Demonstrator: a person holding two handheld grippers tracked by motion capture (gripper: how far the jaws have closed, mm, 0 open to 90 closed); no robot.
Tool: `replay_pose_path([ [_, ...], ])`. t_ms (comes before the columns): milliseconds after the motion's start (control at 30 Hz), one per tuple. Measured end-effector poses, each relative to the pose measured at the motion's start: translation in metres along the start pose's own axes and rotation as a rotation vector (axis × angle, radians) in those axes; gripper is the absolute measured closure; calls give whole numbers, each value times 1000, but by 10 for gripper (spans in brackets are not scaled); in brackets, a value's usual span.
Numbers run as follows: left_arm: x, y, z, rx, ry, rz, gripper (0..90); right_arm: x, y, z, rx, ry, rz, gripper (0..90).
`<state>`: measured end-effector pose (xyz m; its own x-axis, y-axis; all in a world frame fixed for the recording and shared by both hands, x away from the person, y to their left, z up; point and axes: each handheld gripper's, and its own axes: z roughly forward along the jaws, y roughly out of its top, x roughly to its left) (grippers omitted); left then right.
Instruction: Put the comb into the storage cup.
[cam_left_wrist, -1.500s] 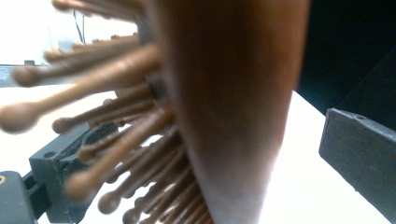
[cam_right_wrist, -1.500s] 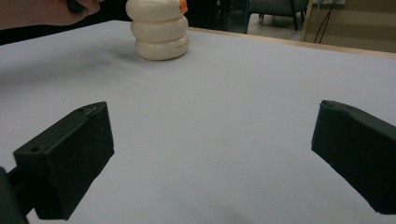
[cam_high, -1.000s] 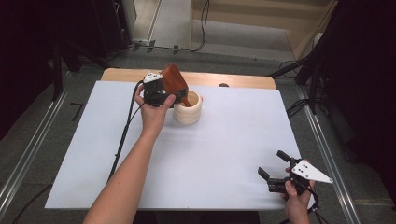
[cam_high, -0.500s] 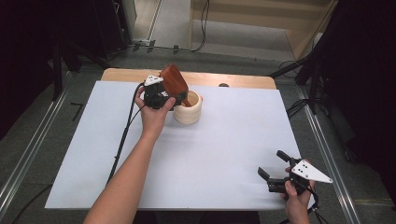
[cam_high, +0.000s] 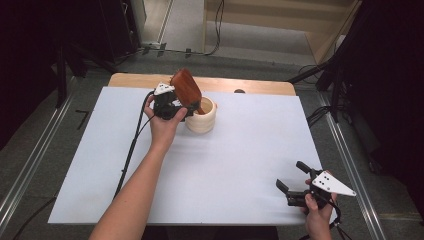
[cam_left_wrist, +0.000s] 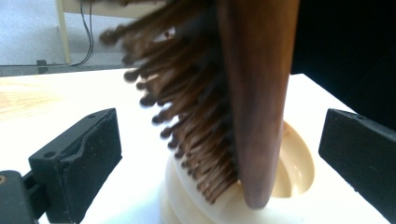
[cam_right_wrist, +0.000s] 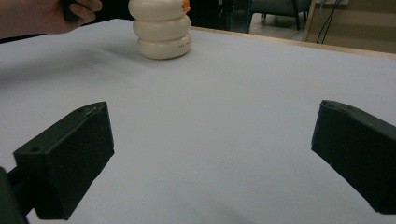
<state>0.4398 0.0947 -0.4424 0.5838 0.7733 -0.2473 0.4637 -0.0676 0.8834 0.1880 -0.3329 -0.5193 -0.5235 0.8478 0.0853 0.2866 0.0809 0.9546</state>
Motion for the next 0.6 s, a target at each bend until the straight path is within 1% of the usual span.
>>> replay_pose_path([
  [67, 1, -2, -1, 4, 2, 3, 0, 0, 0, 0, -1, 0, -1, 0],
  [100, 1, -3, -2, 1, 1, 0, 0, 0, 0, 0, 0, 0, 0, 0],
  [233, 1, -6, -8, -6, -3, 8, 0, 0, 0, 1, -1, 0, -3, 0],
  [467, -3, -15, -21, -10, -12, 44, 0, 0, 0, 0, 0, -1, -1, 0],
  [600, -5, -21, -30, -14, -18, 52, 0, 0, 0, 0, 2, -2, -4, 0],
])
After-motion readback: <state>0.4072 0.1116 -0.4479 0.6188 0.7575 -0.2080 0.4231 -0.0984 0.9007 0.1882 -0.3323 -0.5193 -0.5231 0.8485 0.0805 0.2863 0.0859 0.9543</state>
